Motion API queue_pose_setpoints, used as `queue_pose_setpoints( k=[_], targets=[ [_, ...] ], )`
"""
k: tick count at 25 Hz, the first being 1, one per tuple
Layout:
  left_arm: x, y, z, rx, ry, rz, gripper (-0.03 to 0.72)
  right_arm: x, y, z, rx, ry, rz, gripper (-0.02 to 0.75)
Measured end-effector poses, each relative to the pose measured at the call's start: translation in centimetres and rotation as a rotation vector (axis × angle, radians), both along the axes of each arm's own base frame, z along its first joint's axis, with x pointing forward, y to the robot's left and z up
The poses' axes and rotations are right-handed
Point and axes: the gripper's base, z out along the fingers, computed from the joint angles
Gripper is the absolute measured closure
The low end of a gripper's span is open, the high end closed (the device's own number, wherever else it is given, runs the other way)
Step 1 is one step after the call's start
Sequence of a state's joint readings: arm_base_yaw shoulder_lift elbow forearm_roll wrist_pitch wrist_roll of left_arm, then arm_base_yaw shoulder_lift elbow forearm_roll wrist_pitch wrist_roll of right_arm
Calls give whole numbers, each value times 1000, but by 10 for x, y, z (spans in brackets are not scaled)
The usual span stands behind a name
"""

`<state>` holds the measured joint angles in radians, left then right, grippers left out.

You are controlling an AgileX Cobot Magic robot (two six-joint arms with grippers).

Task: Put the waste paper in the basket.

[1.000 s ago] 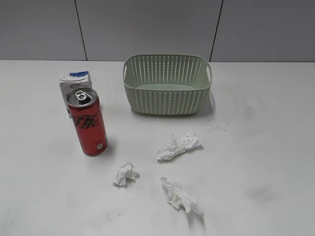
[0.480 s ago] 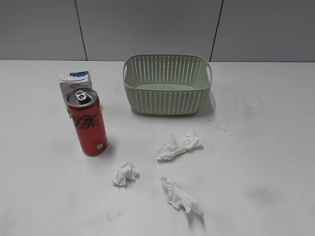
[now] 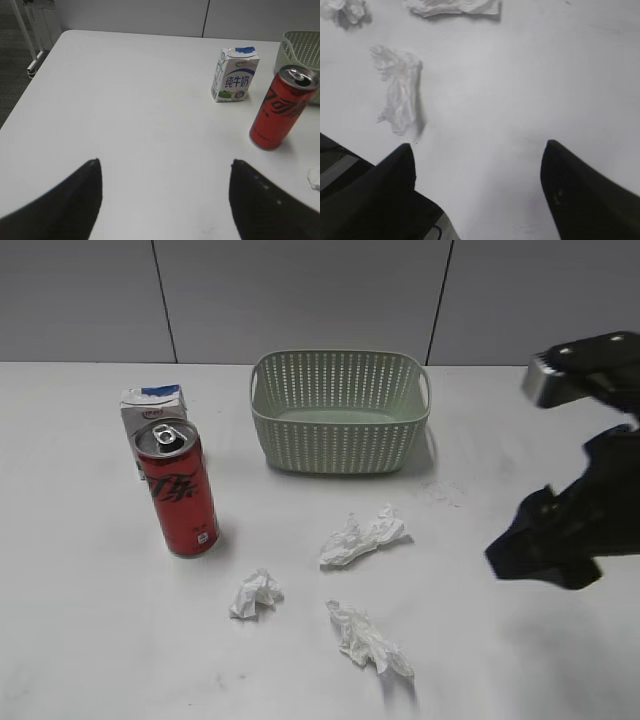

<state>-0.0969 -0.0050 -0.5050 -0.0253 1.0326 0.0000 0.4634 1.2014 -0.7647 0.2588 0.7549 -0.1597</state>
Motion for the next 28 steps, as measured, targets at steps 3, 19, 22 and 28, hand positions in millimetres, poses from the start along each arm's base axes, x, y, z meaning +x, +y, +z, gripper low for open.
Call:
queue_pose_setpoints(
  k=[3,19,22,28],
  targets=[
    [0,0,0,0,0,0,101,-1,32,-18,-14,33,76,149],
    [0,0,0,0,0,0,101,7,144,-117,-243,213,279,208],
    [0,0,0,0,-1,0,101,10,144,-129,-286,225,277,209],
    [0,0,0,0,-1,0,101,12,142,-140,-344,223,298,232]
  ],
)
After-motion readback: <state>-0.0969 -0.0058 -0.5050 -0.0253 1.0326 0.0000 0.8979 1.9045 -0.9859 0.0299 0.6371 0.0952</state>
